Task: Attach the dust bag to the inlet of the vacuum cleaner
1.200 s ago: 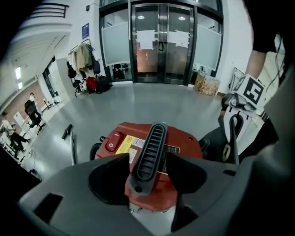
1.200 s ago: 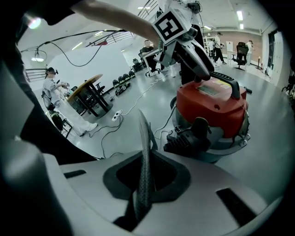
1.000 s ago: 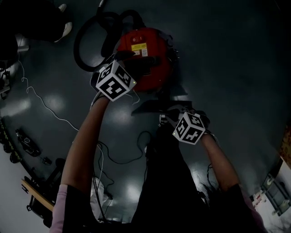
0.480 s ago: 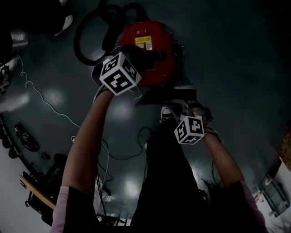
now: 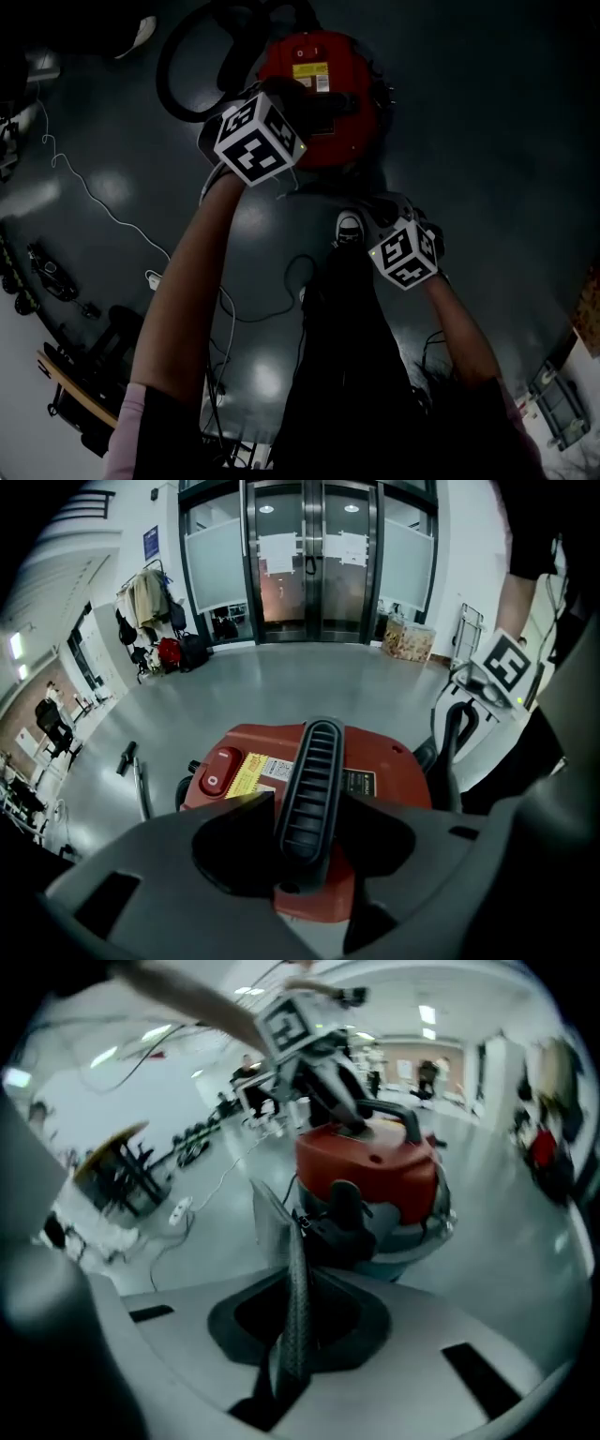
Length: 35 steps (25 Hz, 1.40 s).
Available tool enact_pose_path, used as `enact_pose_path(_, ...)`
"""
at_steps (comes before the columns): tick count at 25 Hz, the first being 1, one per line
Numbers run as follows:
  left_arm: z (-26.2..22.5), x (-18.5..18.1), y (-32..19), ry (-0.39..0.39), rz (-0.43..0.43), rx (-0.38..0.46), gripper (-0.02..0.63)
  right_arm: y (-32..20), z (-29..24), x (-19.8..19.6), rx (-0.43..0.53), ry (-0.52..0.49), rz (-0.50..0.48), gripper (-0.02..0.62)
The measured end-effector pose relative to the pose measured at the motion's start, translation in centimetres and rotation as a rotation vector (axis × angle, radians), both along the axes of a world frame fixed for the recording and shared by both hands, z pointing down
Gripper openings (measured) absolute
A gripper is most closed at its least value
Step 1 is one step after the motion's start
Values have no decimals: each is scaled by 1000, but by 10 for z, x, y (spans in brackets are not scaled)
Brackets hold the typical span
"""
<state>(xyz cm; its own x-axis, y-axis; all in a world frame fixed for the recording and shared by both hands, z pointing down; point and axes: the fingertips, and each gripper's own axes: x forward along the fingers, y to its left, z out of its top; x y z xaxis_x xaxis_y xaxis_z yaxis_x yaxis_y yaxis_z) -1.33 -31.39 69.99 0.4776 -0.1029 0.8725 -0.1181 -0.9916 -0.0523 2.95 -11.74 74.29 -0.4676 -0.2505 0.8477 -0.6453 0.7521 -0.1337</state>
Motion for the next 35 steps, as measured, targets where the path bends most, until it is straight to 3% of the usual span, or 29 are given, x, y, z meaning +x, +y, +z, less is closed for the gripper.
enact_pose_path(2,-1,0,0,8,0,5,190,0,-3,-7,92,94,-182,43)
enact_pose_path(3,-1,1,0,14,2,6,190,0,-3,-7,104,106,-210,44)
enact_pose_path(4,-1,1,0,20,3,5,190,0,-2,-4,87,87,-182,43)
enact_pose_path(8,1,-1,0,44,-9,-16,190,-2,5,10,-9,-92,106,46)
enact_pose_path(10,3,-1,0,47,-8,-29,190,0,5,12,31,-102,90,46)
enact_pose_path(12,3,1,0,51,-3,-33,190,0,4,11,85,-68,-64,46)
enact_pose_path(15,1,2,1,71,1,-23,190,2,3,4,191,61,-529,58)
enact_pose_path(16,0,1,1,78,0,-20,190,3,3,1,210,89,-653,66)
enact_pose_path(17,0,0,0,84,-2,-19,190,2,4,-1,203,87,-701,67)
enact_pose_path(18,1,-1,-1,86,-5,-18,190,0,4,-1,173,57,-661,66)
enact_pose_path(21,3,-1,-2,81,-12,-25,190,-5,7,7,44,-89,-259,66)
enact_pose_path(23,5,1,-1,78,-16,-33,190,-1,8,15,27,-124,-101,64)
enact_pose_path(26,4,0,0,76,-18,-38,190,3,9,13,82,-74,-170,66)
enact_pose_path(31,4,-1,-2,74,-23,-44,192,3,9,13,61,-45,-340,66)
enact_pose_path(35,2,0,-1,74,-27,-45,192,3,7,15,112,77,-422,64)
